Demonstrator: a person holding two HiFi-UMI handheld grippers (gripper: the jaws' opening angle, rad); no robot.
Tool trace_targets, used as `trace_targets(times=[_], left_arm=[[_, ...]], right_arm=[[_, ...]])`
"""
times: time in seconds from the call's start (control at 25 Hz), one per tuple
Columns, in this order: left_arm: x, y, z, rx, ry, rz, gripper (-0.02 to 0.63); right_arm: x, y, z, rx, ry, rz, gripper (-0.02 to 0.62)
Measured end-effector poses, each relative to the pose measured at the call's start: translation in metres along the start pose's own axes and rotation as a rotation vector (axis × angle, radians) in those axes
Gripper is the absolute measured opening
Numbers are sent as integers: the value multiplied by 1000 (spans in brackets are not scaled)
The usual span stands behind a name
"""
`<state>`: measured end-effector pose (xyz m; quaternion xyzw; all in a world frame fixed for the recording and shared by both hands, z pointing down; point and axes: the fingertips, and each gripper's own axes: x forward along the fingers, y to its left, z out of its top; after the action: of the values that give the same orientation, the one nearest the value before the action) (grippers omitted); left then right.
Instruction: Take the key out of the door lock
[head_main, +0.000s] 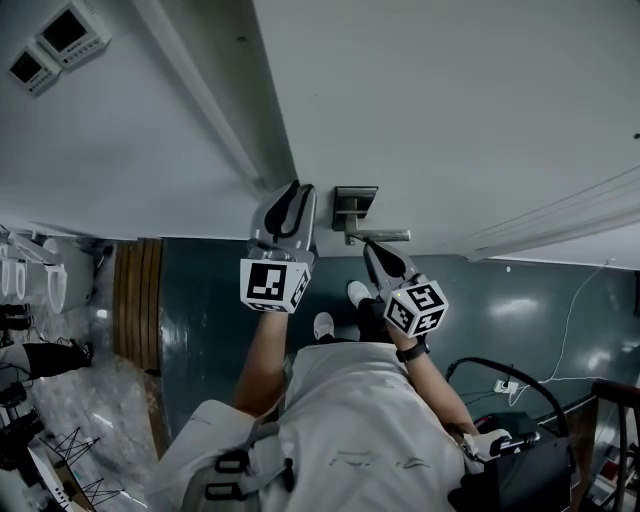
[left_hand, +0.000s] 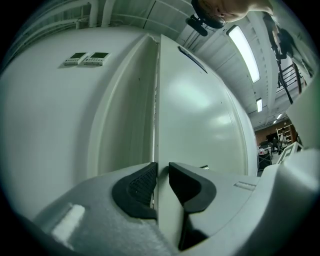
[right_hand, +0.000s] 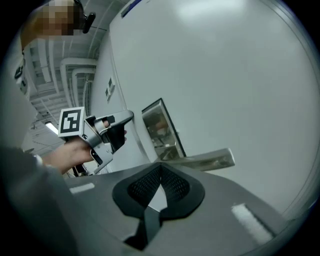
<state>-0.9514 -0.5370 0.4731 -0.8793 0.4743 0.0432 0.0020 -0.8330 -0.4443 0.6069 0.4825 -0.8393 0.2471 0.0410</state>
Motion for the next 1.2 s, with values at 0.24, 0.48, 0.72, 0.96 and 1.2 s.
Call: trace_targets(times=[0.24,0.48,0.72,0.96,1.2], left_arm=[[0,0,1,1,2,7,80],[-4,-1,0,26,23,6,78],[-1,-1,-2,14,30,11,78],[-1,0,-2,7,37,10,78],[-1,1,-3,1,48,17,80]], right_arm=[[17,-6,-39,225,48,64,33],[46,-11,-62,653,6,182,205],[69,-30,-66,1025,-104,258,101],[71,-34,-74,1175,-167,299,23],[71,-33,-76,1213,-227,304,23]])
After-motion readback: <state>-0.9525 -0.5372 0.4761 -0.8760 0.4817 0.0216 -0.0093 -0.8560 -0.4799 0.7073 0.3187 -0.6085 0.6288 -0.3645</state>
